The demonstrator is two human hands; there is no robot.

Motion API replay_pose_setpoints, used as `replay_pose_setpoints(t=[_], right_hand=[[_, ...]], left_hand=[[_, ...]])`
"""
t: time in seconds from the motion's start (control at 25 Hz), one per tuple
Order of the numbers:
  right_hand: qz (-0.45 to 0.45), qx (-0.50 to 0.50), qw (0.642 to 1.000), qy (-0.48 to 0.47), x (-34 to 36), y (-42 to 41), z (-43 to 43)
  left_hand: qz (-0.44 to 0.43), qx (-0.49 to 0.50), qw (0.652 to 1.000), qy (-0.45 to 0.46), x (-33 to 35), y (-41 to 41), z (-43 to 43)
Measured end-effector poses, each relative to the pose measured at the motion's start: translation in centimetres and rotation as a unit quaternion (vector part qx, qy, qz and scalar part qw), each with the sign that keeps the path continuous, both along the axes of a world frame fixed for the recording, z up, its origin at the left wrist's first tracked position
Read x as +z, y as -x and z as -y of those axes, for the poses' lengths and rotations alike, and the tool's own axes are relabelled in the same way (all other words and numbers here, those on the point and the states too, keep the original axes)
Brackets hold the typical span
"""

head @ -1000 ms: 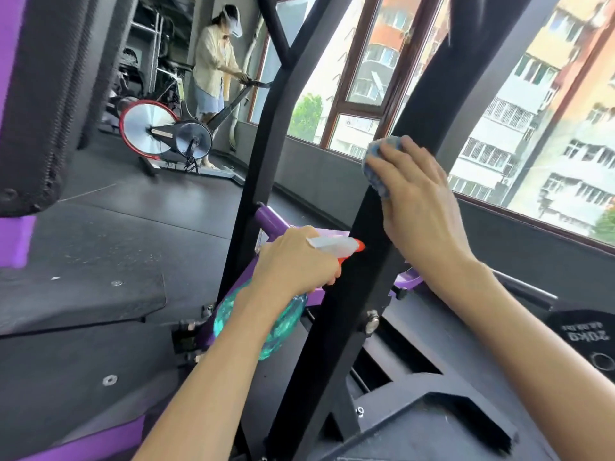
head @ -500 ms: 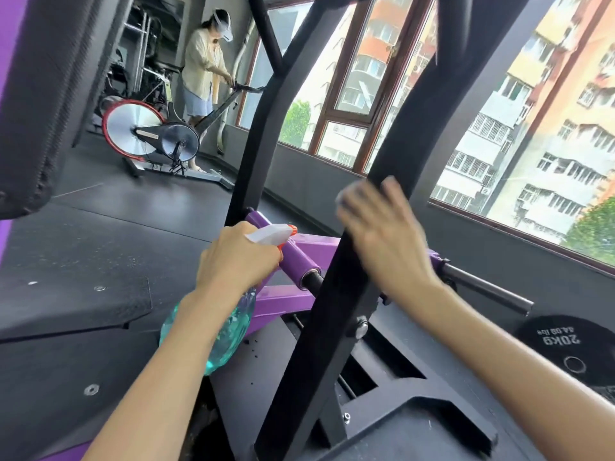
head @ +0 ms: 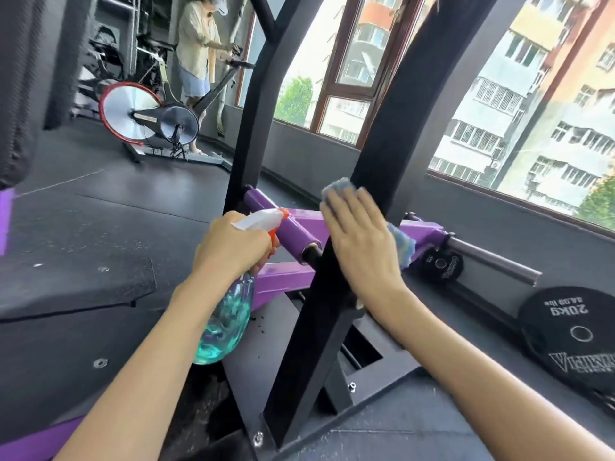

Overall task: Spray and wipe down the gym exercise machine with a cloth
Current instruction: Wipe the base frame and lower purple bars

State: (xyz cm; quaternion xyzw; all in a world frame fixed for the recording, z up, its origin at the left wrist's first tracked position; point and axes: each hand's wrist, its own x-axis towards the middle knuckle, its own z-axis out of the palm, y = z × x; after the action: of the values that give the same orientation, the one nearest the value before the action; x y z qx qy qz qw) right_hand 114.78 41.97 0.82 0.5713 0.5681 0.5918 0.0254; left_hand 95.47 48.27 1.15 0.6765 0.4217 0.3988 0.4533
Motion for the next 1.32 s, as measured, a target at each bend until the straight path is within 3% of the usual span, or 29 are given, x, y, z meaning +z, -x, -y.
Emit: replay_pose_setpoints(t=[0.08, 0.16, 0.28, 0.32, 0.4, 0.56, 0.64, 0.72, 0.8, 0.92, 1.04, 1.16, 1.2, 1.24, 1.32], right_hand=[[0.057, -0.043, 0.978, 0.195, -7.4, 0.7, 0.5], [0.034, -0.032, 0.966, 0.255, -8.8, 1.4, 0.8], [-0.017, -0.012, 0.997, 0.073, -6.3, 0.8, -0.1], [0.005, -0.033, 0.999, 0.031, -6.9, 0.6, 0.0], [0.064, -0.062, 0.988, 0.129, -11.6, 1.1, 0.5], [0.043, -0.096, 0.916, 0.388, -26.0, 2.5, 2.4], [0.043, -0.089, 0.889, 0.448, -30.6, 3.2, 2.9], [0.057, -0.092, 0.884, 0.455, -31.6, 4.0, 3.0], [-0.005, -0.089, 0.917, 0.388, -29.1, 3.6, 2.6], [-0.121, 0.030, 0.972, 0.199, -23.9, 1.2, 1.9], [-0.240, 0.145, 0.933, 0.225, -25.9, 1.1, 5.4], [-0.334, 0.176, 0.902, 0.211, -29.1, -0.4, 9.9], [-0.416, 0.162, 0.883, 0.145, -29.5, -1.2, 11.1], [-0.519, 0.138, 0.843, 0.041, -29.3, -1.6, 11.7], [-0.697, 0.106, 0.687, -0.177, -27.4, -1.5, 11.3]], left_hand=[[-0.007, 0.003, 1.000, -0.004, -0.7, 0.1, 0.3], [-0.013, -0.006, 1.000, -0.006, -1.1, 0.1, 0.3], [-0.008, -0.028, 1.000, 0.011, -2.1, 0.2, -0.1], [-0.012, -0.035, 0.999, 0.015, -2.6, 0.2, -0.2], [-0.024, -0.043, 0.998, 0.025, -3.8, 0.1, -0.1], [-0.036, -0.064, 0.996, 0.054, -7.3, -0.2, 0.0], [-0.041, -0.068, 0.995, 0.067, -8.7, -0.3, 0.4], [-0.046, -0.080, 0.993, 0.072, -10.0, -0.1, 0.3], [-0.051, -0.077, 0.993, 0.075, -11.0, 0.1, -0.1], [-0.048, -0.081, 0.994, 0.063, -11.6, -0.3, -0.7], [-0.104, -0.171, 0.980, -0.016, -10.8, -1.1, -0.3], [-0.256, -0.301, 0.911, -0.123, -9.8, -2.5, 0.9], [-0.295, -0.297, 0.894, -0.160, -9.8, -3.1, 1.5], [-0.317, -0.275, 0.887, -0.193, -9.8, -3.7, 2.2], [-0.315, -0.232, 0.887, -0.246, -10.4, -4.7, 3.8]])
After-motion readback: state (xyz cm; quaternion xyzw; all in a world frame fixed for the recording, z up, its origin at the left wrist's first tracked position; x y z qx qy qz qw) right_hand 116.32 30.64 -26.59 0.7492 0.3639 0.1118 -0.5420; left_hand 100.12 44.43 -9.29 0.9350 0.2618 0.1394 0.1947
